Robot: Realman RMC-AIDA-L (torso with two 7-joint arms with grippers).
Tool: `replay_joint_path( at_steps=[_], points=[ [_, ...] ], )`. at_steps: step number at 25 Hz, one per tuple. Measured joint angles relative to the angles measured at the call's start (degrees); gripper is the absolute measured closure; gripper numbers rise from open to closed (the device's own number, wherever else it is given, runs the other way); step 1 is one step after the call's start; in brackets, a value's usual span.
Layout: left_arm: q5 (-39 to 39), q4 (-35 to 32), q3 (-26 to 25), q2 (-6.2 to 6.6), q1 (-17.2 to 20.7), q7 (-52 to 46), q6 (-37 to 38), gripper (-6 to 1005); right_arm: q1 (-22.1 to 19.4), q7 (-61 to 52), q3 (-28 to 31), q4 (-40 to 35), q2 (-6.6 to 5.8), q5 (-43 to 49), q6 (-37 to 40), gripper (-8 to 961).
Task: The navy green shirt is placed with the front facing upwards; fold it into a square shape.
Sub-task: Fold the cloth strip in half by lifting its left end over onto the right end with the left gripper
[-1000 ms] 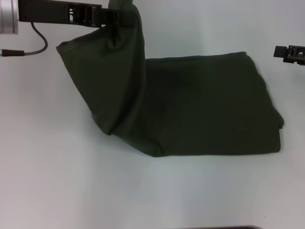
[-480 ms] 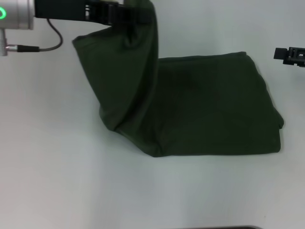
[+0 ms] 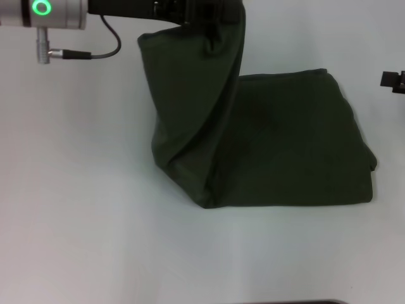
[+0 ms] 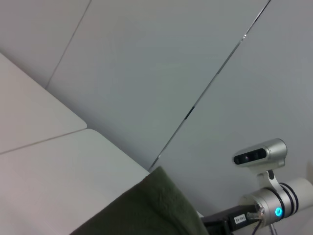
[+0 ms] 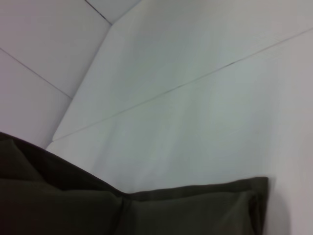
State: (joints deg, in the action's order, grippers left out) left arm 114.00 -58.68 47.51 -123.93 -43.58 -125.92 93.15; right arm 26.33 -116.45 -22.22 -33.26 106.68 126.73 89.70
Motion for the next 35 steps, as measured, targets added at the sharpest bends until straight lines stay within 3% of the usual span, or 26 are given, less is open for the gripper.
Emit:
replay_joint_path(
  at_steps=[7, 19, 35],
  points=[
    [-0.9, 0.27, 3.86, -0.06, -0.01, 3.31, -4.94, 883, -1.39, 0.35, 0.3, -0.85, -0.01, -0.05, 1.08, 218],
    [-5.83, 2.35, 19.8, -0.23, -1.75, 5.99, -15.73, 874, -2.31, 1.48, 2.71, -1.75, 0.01, -0.09, 4.74, 217],
    [-10.69, 5.29, 30.22, -0.53, -4.05, 6.3, -25.16, 861, -2.81, 2.08, 4.38, -2.34, -0.42, -0.08, 5.88, 218]
  ],
)
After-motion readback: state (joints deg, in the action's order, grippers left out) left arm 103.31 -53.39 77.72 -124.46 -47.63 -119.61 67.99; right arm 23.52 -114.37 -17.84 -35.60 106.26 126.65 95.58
